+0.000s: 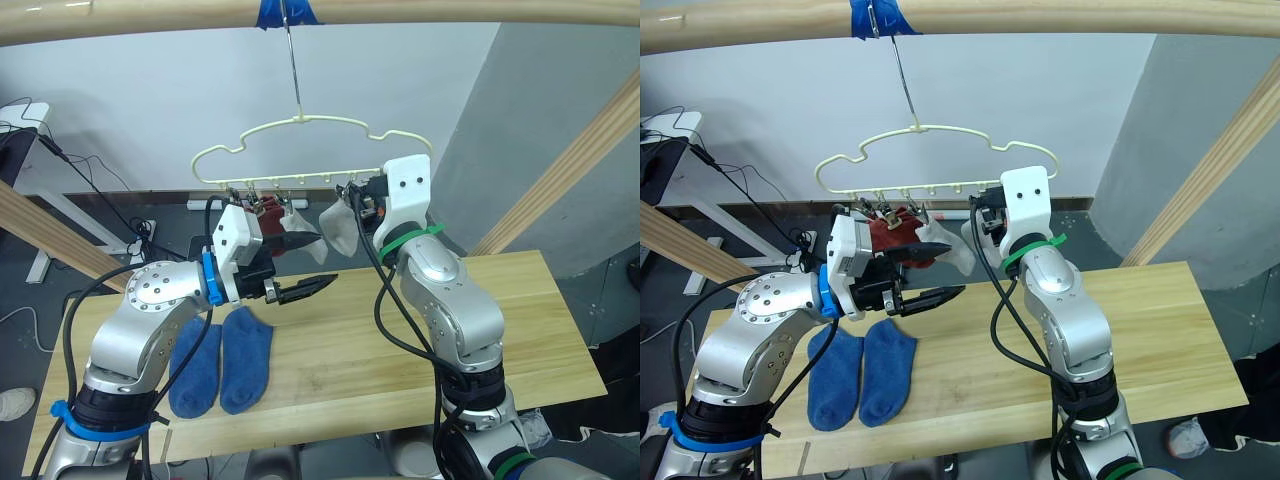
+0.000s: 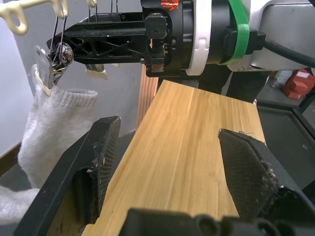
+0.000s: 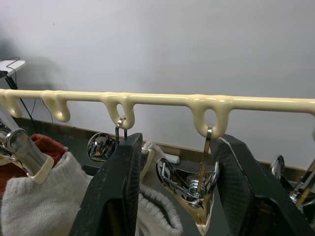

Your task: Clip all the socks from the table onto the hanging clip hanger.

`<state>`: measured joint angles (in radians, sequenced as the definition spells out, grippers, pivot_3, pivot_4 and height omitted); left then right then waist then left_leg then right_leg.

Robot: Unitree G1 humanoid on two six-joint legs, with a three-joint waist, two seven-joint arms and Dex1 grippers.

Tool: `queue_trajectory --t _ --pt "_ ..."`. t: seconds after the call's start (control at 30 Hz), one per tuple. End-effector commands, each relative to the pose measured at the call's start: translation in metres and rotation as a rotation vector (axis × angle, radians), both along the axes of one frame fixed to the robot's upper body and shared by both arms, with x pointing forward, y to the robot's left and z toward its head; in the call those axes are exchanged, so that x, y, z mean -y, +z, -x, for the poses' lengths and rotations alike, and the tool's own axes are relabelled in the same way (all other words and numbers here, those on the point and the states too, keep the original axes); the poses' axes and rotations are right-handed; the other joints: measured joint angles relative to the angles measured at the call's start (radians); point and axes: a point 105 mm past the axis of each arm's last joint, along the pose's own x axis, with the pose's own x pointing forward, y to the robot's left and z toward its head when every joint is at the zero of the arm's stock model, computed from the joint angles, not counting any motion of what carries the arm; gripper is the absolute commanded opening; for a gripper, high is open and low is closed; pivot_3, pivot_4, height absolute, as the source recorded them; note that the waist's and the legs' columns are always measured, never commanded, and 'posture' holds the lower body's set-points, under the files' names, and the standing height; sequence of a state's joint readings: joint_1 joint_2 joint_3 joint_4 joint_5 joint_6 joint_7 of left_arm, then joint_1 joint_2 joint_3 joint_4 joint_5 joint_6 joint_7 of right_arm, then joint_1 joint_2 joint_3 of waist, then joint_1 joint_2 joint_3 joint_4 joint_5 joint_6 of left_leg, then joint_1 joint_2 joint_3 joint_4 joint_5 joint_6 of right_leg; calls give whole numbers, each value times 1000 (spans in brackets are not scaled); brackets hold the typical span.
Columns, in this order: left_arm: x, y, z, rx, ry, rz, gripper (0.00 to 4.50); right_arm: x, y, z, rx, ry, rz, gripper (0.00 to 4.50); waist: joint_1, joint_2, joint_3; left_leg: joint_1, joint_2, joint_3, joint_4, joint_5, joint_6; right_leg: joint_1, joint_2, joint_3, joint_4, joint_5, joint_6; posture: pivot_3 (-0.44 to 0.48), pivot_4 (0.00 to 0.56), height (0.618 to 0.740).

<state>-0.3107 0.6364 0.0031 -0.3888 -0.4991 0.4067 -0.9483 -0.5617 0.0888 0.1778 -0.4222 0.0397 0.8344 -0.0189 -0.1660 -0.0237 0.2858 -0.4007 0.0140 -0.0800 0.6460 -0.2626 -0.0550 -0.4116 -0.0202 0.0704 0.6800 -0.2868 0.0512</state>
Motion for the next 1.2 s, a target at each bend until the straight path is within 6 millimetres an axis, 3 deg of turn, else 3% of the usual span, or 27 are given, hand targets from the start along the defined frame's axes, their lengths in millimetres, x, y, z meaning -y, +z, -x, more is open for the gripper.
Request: queue_trajectory --t 0.03,0.13,0.23,0.3,0.43,0.67,0.77,0.9,1.0,1.07,1.2 --pt "5 4 5 32 -22 3 3517 -2 12 4 52 9 -22 2181 0 0 0 0 0 0 0 0 0 0 0 0 0 0 0 -205 277 740" --pt "5 4 5 28 -22 6 3517 -1 12 4 52 1 -22 2181 0 0 0 0 0 0 0 0 0 0 0 0 0 0 0 -211 276 740" --pt "6 3 8 -4 -44 17 3517 1 12 3 54 -8 -22 1602 0 0 0 0 0 0 0 0 0 0 0 0 0 0 0 -211 276 740" --pt "6 3 8 -3 -37 21 3517 2 12 3 56 -11 -22 892 0 0 0 0 0 0 0 0 0 0 0 0 0 0 0 -211 276 740" --pt "5 3 8 -3 -27 20 3517 2 13 3 60 -13 -23 5 0 0 0 0 0 0 0 0 0 0 0 0 0 0 0 -211 278 740" --pt "-2 -3 4 -13 50 21 3517 3 14 3 64 -14 -25 5 0 0 0 0 1 0 0 0 0 0 0 0 0 0 0 -210 279 740" --pt "-20 -23 -4 -90 210 -2 3517 3 14 3 65 -13 -24 5 -2 0 0 0 1 0 0 0 0 0 0 0 0 0 0 -211 279 740" --pt "-50 -53 -1 -152 481 38 4483 4 13 3 61 -13 -21 0 -6 0 0 0 3 1 0 0 0 -1 0 1 0 0 0 -208 281 740" --pt "-68 -72 0 -178 687 41 4483 4 12 3 58 -9 -20 0 0 0 0 0 4 0 0 0 0 -1 -2 1 0 0 0 -204 286 740" --pt "-84 -96 3 -257 860 51 4483 3 12 3 54 -2 -18 0 3 0 0 0 3 0 0 0 0 -1 -3 1 0 0 0 -202 289 740" --pt "-91 -133 8 -423 959 60 4483 1 11 4 50 12 -15 0 3 0 0 0 0 0 0 0 0 0 -2 1 1 0 0 -202 295 740"
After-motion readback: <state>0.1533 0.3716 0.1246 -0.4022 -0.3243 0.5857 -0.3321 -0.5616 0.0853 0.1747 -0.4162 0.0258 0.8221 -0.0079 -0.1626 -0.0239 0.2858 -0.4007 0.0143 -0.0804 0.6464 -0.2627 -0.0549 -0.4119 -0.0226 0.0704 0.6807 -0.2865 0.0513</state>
